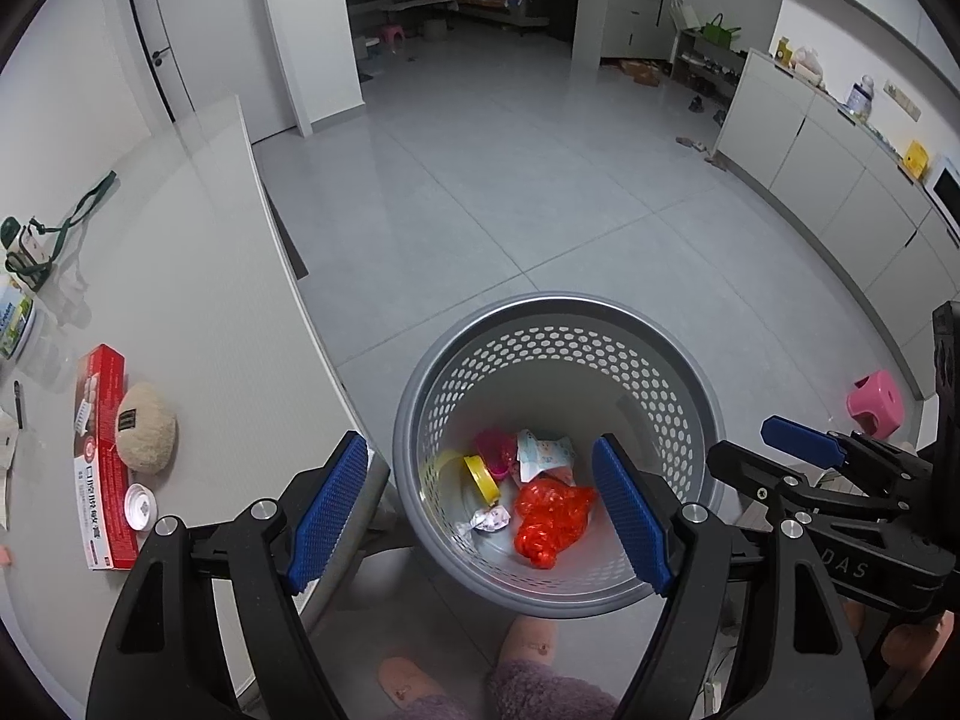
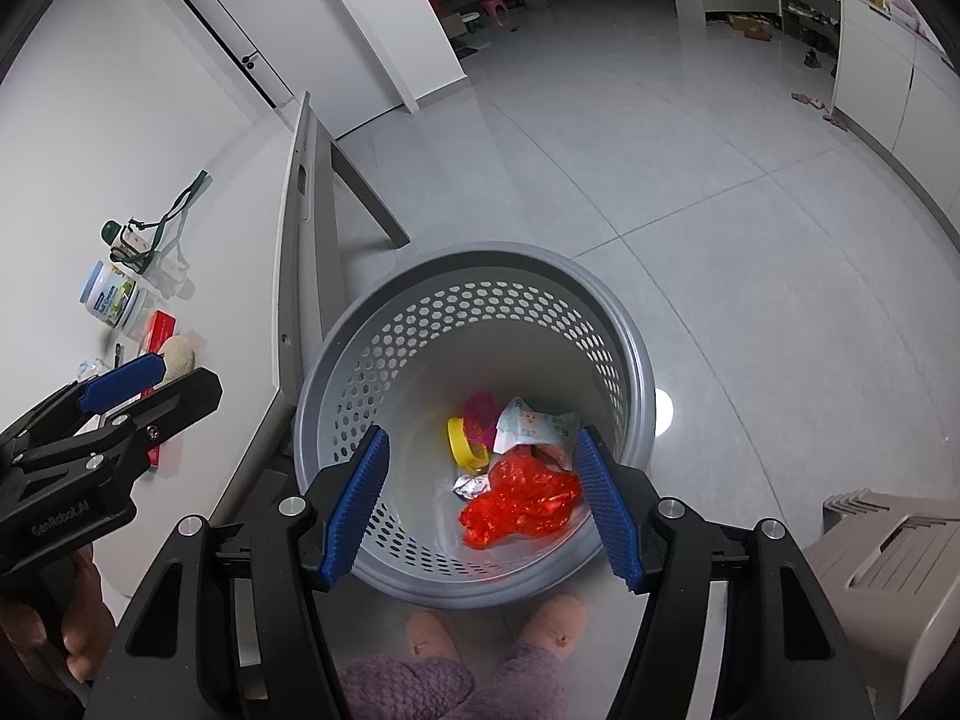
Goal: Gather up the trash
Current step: 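Move both tools back over the table toward the toothpaste box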
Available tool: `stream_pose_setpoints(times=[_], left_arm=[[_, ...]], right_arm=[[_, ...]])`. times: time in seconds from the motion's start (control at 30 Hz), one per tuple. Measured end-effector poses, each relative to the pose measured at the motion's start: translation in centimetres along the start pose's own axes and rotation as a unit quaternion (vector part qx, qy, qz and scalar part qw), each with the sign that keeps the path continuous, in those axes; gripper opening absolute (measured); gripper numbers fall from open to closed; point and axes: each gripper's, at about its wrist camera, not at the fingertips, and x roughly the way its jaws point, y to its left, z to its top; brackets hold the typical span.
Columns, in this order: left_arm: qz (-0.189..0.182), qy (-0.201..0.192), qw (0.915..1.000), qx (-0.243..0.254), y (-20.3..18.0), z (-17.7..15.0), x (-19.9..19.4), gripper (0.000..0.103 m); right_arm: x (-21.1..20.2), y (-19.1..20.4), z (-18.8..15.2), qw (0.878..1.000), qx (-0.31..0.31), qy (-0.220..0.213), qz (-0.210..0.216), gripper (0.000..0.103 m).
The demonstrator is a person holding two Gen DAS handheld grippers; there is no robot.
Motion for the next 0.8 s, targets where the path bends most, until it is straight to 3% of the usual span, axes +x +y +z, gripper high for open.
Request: stream_pose_setpoints(times=[0.47,0.8], left_arm=[[0.027,-0.029,0.9988,-0.029,3.5,-0.2,-3.2,0.077],[0.054,-0.035,0.9952,-0.074,10.0,-1.7,-4.6,0.078]], right_arm=[[-1.1,3.7,0.5,0.999,-0.035,-0.007,0.010,0.062],[-0.6,8.9,0.5,0.997,-0.071,0.000,0.017,0.062]])
